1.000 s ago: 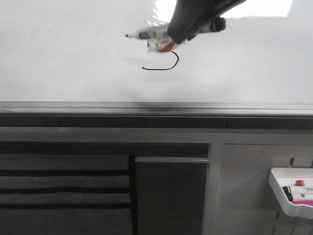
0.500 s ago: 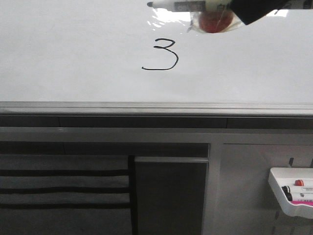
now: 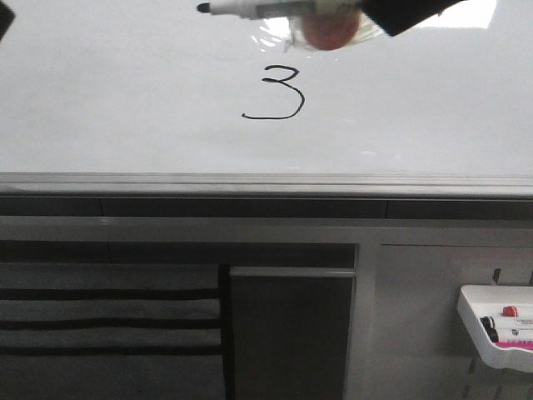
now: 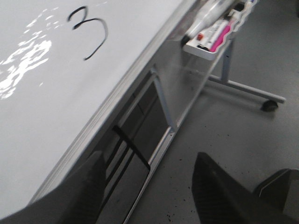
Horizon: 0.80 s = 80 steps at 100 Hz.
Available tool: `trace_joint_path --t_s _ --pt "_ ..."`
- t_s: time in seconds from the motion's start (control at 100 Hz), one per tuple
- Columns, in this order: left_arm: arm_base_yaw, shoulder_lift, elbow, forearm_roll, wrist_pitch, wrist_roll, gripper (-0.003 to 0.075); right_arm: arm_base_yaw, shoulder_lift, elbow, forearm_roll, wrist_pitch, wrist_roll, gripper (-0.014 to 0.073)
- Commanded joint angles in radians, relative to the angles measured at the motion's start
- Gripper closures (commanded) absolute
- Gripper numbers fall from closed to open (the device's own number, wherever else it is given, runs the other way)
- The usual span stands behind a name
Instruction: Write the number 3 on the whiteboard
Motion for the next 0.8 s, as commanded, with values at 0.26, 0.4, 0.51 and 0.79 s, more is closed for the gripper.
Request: trace_joint_path --t_s 0.26,0.4,0.51,0.79 --pt "-0.272 0.250 -0.250 0.138 -0.021 0.037 0.0335 0.044 0.058 -0.031 0.007 -0.113 -0.023 0.0555" --pt "-0.318 0.340 -0.285 0.151 -0.067 0.037 0.0335 0.044 0.059 -0.031 0.007 -0.119 -0.023 0.0555" --pt "-0.318 0.398 -0.301 0.150 -0.091 0.037 0.0335 0.044 0.058 -0.031 0.009 -0.119 -0.023 0.0555" --pt "-0.318 0.474 -0.311 0.171 -0.102 0.037 0.0335 0.044 -0.001 -0.031 0.065 -0.115 -0.016 0.0555"
